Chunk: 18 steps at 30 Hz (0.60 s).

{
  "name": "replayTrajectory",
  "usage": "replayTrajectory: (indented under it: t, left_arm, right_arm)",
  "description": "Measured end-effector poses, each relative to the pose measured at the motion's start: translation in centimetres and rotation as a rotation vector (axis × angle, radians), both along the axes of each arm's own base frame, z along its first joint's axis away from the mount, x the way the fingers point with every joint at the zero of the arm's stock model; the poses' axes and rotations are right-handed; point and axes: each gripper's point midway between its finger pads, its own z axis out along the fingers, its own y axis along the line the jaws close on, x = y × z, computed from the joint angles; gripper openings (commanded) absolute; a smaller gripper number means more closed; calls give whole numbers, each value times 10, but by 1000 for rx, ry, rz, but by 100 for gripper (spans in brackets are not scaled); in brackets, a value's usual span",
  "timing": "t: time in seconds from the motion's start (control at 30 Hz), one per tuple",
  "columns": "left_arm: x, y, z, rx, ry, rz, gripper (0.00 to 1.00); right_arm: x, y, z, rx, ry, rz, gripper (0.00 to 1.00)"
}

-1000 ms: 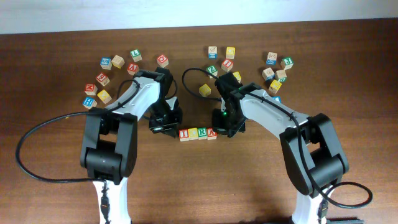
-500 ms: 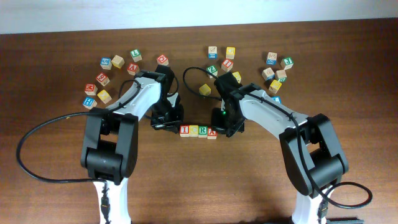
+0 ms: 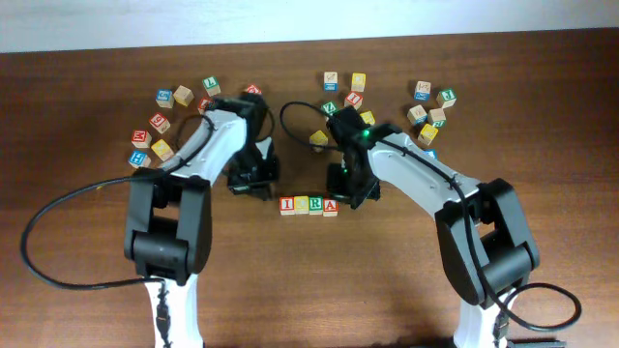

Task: Spell out ICRA
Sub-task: 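Lift both grippers away from the aligned row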

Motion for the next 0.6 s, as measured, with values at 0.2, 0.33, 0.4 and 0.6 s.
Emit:
replayTrajectory:
  t: [0.2,0.33,0.4,0.6]
  left_arm:
    - [21,37,26,38,-17,83,0]
    - [39,76,33,49,-52,180,0]
    - [43,90,32,53,-62,213,0]
    - [55,91,31,51,-109,230,0]
  right_arm:
    - [9,-4,34,-49,-14,19,4]
    - [-25,-8,51,-46,134,87,4]
    - [-40,-4,52,-46,180,122,4]
    - [-68,46,34,-28,155,200,4]
